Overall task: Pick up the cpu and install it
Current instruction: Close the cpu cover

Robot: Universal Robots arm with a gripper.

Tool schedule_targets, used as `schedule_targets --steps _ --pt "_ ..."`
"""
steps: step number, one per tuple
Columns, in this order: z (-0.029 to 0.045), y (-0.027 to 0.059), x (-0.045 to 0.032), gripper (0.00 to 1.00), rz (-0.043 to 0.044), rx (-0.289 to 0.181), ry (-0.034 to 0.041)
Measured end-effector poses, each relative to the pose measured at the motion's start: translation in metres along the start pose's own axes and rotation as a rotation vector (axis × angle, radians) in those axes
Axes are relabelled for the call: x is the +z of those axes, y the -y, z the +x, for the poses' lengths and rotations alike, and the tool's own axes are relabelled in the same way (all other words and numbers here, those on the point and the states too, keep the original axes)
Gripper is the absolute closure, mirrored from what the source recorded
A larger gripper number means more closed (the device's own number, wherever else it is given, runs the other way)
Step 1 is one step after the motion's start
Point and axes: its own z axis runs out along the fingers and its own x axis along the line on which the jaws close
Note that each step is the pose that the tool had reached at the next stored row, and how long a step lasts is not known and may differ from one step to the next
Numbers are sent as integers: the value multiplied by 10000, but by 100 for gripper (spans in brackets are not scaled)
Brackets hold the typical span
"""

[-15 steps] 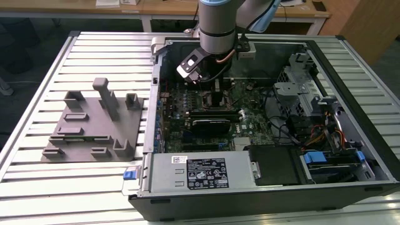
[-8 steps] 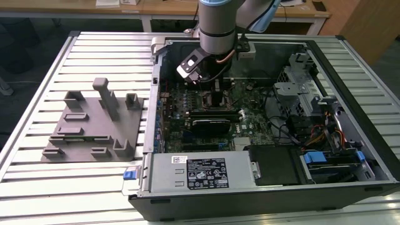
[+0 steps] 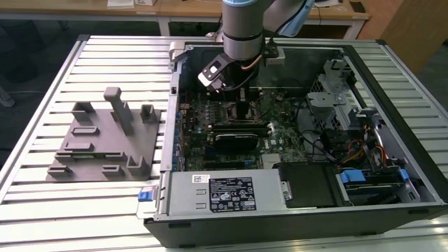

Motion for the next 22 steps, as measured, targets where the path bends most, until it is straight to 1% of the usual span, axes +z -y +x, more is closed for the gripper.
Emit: schedule_targets --steps 3,9,10,13,22 --pt "17 0 12 40 -5 13 67" --pt "19 -7 36 40 -13 94 253" --pt "19 -7 43 40 -13 110 266" --pt "19 -5 54 40 -11 141 278" --pt "20 -5 55 40 -12 143 277"
